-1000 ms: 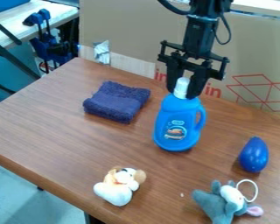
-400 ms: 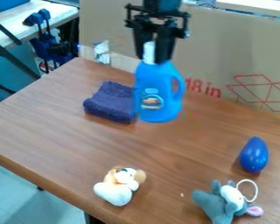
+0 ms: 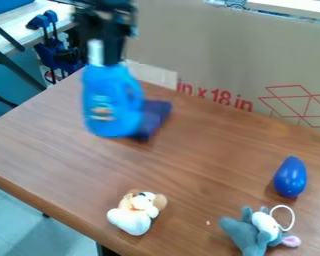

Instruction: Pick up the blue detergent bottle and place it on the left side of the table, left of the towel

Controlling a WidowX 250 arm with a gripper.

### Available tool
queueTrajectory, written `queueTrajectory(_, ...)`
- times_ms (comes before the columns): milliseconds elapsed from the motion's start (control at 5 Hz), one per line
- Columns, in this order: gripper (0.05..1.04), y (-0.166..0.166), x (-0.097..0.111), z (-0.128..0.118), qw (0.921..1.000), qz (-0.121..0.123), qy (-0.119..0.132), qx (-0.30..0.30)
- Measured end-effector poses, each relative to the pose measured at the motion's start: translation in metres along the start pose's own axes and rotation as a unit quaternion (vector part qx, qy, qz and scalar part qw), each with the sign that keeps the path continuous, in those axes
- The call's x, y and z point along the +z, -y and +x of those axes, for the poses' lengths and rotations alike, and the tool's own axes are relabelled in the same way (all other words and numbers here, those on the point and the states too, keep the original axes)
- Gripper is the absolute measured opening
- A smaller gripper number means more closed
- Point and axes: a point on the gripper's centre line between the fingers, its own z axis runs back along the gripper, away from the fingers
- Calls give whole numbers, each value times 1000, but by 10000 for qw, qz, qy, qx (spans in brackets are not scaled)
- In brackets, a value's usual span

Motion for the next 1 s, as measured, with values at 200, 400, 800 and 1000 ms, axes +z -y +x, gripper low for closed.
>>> queueTrajectory(200,511,-38,8,-19,9997,135,124,143)
queueTrajectory(400,511,-62,11,-30,9991,169,165,347)
queueTrajectory(800,511,-106,7,-51,9963,442,46,730)
queueTrajectory(1000,511,-108,-15,-64,9956,443,-346,748)
